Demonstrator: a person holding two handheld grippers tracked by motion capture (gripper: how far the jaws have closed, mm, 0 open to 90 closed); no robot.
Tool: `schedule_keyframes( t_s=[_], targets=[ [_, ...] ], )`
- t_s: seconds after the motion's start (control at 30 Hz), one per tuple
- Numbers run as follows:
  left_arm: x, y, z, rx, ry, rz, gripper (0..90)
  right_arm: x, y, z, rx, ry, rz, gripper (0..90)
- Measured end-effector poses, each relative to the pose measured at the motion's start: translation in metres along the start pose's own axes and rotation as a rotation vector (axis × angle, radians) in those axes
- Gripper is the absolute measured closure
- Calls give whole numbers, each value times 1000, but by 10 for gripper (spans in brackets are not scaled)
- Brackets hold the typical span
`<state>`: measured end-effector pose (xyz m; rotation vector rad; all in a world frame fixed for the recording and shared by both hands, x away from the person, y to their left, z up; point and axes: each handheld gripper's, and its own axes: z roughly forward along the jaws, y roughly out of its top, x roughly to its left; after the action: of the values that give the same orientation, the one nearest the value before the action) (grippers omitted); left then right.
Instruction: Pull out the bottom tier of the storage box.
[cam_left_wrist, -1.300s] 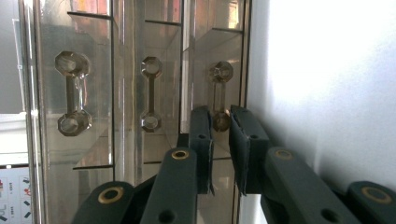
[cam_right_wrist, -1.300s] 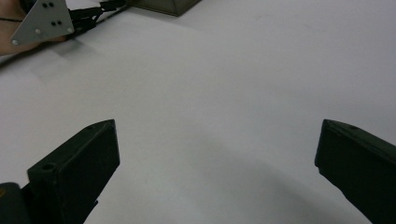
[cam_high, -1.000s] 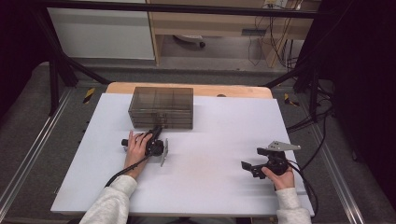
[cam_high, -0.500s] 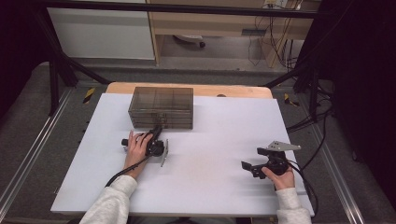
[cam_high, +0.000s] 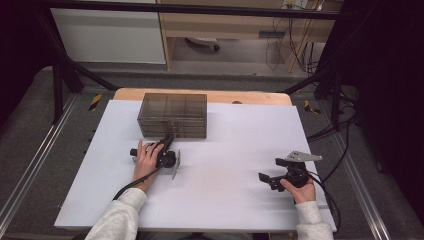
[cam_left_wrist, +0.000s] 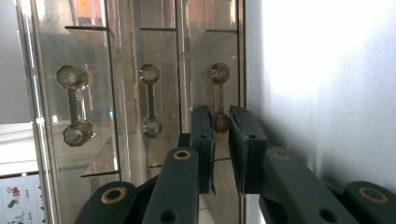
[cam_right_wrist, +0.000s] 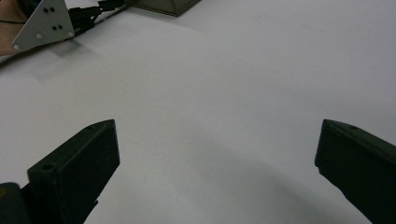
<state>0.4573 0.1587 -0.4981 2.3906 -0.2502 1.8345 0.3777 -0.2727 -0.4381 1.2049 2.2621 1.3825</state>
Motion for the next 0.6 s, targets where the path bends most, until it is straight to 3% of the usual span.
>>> schedule_keyframes(
  t_s=[0.6],
  targets=[
    [-2, 1, -7, -6, -6, 4, 794, 0, 0, 0, 0, -1, -1, 5]
  ],
)
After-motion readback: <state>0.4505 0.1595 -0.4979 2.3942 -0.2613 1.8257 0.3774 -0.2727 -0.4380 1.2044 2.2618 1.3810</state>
